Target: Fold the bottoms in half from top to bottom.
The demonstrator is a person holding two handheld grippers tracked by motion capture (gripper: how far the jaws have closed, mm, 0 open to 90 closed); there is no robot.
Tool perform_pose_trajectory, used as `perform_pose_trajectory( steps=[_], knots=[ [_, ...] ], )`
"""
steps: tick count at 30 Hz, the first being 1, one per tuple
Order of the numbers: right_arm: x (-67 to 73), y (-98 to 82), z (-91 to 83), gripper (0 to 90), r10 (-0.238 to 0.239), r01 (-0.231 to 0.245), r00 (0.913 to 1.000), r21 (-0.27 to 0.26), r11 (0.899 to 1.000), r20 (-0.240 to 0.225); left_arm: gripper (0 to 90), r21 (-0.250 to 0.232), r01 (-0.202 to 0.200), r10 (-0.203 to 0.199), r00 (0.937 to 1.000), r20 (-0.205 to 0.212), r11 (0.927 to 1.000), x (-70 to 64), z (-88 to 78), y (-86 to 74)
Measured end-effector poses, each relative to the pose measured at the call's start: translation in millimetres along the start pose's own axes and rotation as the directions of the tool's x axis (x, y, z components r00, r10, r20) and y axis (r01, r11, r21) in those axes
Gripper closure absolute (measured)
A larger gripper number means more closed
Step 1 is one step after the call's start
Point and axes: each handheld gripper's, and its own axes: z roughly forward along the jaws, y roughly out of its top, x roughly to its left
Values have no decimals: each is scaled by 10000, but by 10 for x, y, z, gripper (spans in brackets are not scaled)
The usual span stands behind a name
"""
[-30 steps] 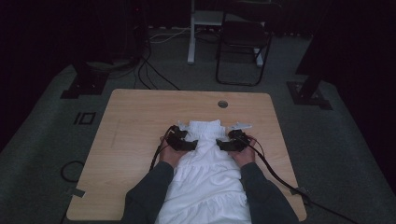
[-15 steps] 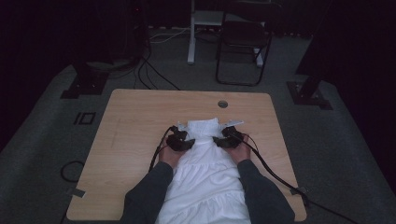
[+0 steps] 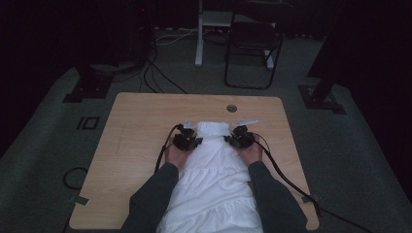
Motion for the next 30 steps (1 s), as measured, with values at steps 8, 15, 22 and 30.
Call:
perform_pose_trajectory(
  steps=[8,15,22,30],
  knots=[
    [-60,551,-422,826,-180,284,9979,-1740,9843,615,839,-1348,-826,741,9950,-666,9874,-4,-345,644],
    [-52,873,-693,826,-155,454,9945,-2932,9550,1037,838,-2099,-1511,1265,9839,-1258,9660,-43,-609,1074],
    [0,808,-767,824,-309,470,9975,-2702,9617,634,836,-1962,-1862,1674,9799,-1084,9627,-107,-702,928],
    [242,469,-969,824,-938,923,9956,-2418,9659,52,833,-2095,-2140,2122,9767,-311,9541,-303,-948,494]
  ],
)
